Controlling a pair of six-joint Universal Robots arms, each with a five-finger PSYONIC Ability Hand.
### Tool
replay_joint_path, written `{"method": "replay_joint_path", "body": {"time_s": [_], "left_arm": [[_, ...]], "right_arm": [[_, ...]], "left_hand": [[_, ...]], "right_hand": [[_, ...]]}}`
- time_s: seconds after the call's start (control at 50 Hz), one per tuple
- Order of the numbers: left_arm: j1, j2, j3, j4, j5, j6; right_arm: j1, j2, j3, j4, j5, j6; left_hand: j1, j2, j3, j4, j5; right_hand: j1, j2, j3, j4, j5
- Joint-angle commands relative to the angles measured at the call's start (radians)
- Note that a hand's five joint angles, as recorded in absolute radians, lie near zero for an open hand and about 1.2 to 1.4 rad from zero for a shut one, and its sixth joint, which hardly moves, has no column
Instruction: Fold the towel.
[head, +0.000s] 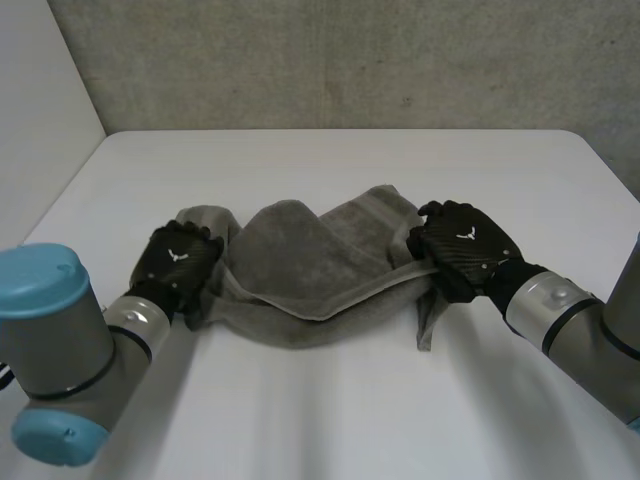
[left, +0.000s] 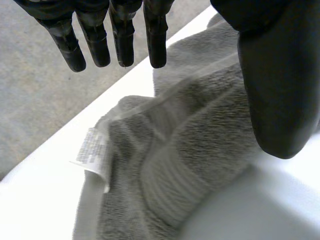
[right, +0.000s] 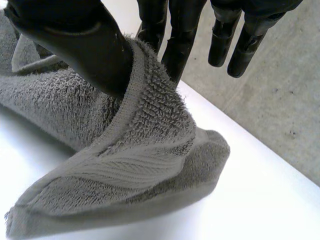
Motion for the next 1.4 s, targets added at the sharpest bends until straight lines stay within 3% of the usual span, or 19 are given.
{"method": "replay_joint_path", "body": {"time_s": [0.02,0.08,0.12,0.2,0.32,0.44,0.56,0.62,0.66,0.68,0.72,0.74,0.78,0.9,1.16,1.4], "left_arm": [[0.055,0.020,0.089,-0.047,0.047,0.003],[0.062,0.030,0.123,-0.083,0.081,0.007],[0.076,0.022,0.210,-0.205,0.191,0.011],[0.078,-0.017,0.287,-0.291,0.258,0.013],[0.072,-0.166,0.442,-0.414,0.273,0.098],[0.078,-0.237,0.479,-0.435,0.270,0.235],[0.079,-0.282,0.502,-0.435,0.262,0.267],[0.079,-0.302,0.507,-0.434,0.262,0.269],[0.078,-0.315,0.507,-0.434,0.262,0.269],[0.078,-0.315,0.507,-0.434,0.262,0.269],[0.075,-0.317,0.507,-0.432,0.264,0.267],[0.075,-0.317,0.507,-0.432,0.264,0.267],[0.075,-0.308,0.505,-0.435,0.264,0.261],[0.075,-0.298,0.485,-0.437,0.261,0.257],[0.134,-0.058,0.246,-0.420,0.275,0.244],[0.156,-0.035,0.178,-0.400,0.270,0.235]], "right_arm": [[-0.027,-0.002,0.004,0.040,-0.010,-0.001],[-0.023,0.001,0.004,0.041,-0.010,-0.001],[-0.023,0.003,0.004,0.041,-0.010,-0.001],[-0.019,0.007,0.005,0.041,-0.010,0.000],[-0.018,0.011,0.005,0.041,-0.010,0.000],[-0.019,0.012,0.004,0.038,-0.010,0.000],[-0.021,0.029,-0.001,0.041,-0.010,0.000],[-0.021,0.034,-0.003,0.041,-0.010,-0.001],[-0.021,0.041,-0.003,0.041,-0.010,-0.001],[-0.021,0.046,-0.006,0.043,-0.009,-0.001],[-0.021,0.047,-0.007,0.044,-0.009,-0.001],[-0.021,0.047,-0.009,0.046,-0.007,-0.001],[-0.023,0.047,-0.010,0.046,-0.004,-0.001],[-0.029,0.037,-0.022,0.090,-0.004,-0.001],[-0.019,0.043,-0.035,0.171,-0.001,-0.092],[-0.019,0.038,-0.035,0.174,0.000,-0.086]], "left_hand": [[-0.072,-0.058,-0.051,-0.059,-0.013],[-0.069,-0.055,-0.051,-0.059,-0.010],[-0.069,-0.055,-0.051,-0.059,-0.010],[-0.066,-0.052,-0.051,-0.059,-0.008],[-0.055,-0.040,-0.051,-0.059,0.004],[-0.055,-0.040,-0.051,-0.059,0.004],[-0.031,-0.017,-0.051,-0.059,0.028],[0.145,0.160,-0.051,-0.059,0.204],[0.425,0.440,-0.051,-0.059,0.484],[0.427,0.441,-0.051,-0.059,0.486],[0.731,0.745,-0.051,-0.059,0.789],[0.732,0.747,-0.051,-0.059,0.791],[1.065,1.079,-0.051,-0.059,1.124],[1.067,1.081,-0.051,-0.059,1.125],[1.067,1.081,-0.051,-0.059,1.125],[1.067,1.081,-0.051,-0.059,1.125]], "right_hand": [[0.073,0.078,-0.043,-0.076,0.057],[0.073,0.078,-0.043,-0.076,0.057],[0.073,0.078,-0.043,-0.076,0.057],[0.073,0.078,-0.043,-0.076,0.057],[0.073,0.078,-0.043,-0.076,0.057],[0.073,0.078,-0.043,-0.076,0.057],[0.073,0.078,-0.043,-0.076,0.057],[0.073,0.078,-0.043,-0.076,0.057],[0.073,0.078,-0.043,-0.076,0.057],[0.073,0.078,-0.043,-0.076,0.057],[0.073,0.078,-0.043,-0.076,0.057],[0.073,0.078,-0.043,-0.076,0.057],[0.073,0.078,-0.043,-0.076,0.057],[0.073,0.078,-0.043,-0.076,0.057],[0.073,0.078,-0.043,-0.076,0.057],[0.073,0.078,-0.043,-0.076,0.057]]}}
